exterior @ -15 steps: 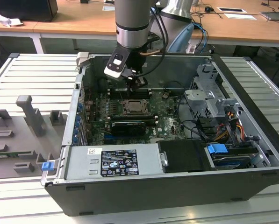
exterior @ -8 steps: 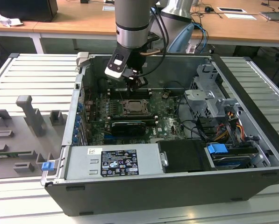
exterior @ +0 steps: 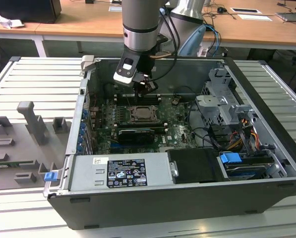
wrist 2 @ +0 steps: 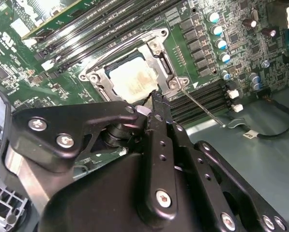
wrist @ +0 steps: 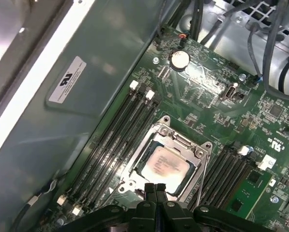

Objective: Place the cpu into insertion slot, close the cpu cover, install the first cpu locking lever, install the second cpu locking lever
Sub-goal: 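Install the first cpu locking lever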

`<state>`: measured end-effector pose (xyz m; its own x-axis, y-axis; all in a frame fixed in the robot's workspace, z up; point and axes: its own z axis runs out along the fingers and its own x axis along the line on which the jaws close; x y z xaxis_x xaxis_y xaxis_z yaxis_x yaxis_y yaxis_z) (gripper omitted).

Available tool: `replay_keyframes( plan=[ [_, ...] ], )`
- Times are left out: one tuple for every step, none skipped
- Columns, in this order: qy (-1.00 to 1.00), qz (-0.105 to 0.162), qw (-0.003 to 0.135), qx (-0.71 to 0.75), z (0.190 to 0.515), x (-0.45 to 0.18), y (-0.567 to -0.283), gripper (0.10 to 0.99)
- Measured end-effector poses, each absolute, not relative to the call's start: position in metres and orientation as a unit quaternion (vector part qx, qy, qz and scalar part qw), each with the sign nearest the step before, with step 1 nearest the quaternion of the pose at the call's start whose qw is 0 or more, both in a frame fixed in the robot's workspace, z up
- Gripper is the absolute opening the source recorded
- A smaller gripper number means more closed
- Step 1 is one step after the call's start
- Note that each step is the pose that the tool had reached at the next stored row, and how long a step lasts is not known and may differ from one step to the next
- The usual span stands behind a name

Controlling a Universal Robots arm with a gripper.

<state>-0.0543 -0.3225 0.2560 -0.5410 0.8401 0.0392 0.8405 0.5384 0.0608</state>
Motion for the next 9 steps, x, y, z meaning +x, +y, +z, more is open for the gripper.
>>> replay_keyframes(
  plan=[
    [-0.879, -0.036, 0.003, -0.475, 0.2560, -0.0543, -0.3225, 0.106],
    [-0.881, -0.036, 0.003, -0.471, 0.2560, -0.0543, -0.3225, 0.106],
    [-0.882, -0.036, 0.003, -0.469, 0.2560, -0.0543, -0.3225, 0.106],
    [-0.883, -0.036, 0.003, -0.467, 0.2560, -0.0543, -0.3225, 0.106],
    [-0.885, -0.036, 0.003, -0.464, 0.2560, -0.0543, -0.3225, 0.106],
    [-0.887, -0.036, 0.003, -0.460, 0.2560, -0.0543, -0.3225, 0.106],
    [-0.889, -0.036, 0.004, -0.457, 0.2560, -0.0543, -0.3225, 0.106],
    [-0.891, -0.036, 0.004, -0.453, 0.2560, -0.0543, -0.3225, 0.106],
    [-0.893, -0.036, 0.004, -0.449, 0.2560, -0.0543, -0.3225, 0.106]
  ],
)
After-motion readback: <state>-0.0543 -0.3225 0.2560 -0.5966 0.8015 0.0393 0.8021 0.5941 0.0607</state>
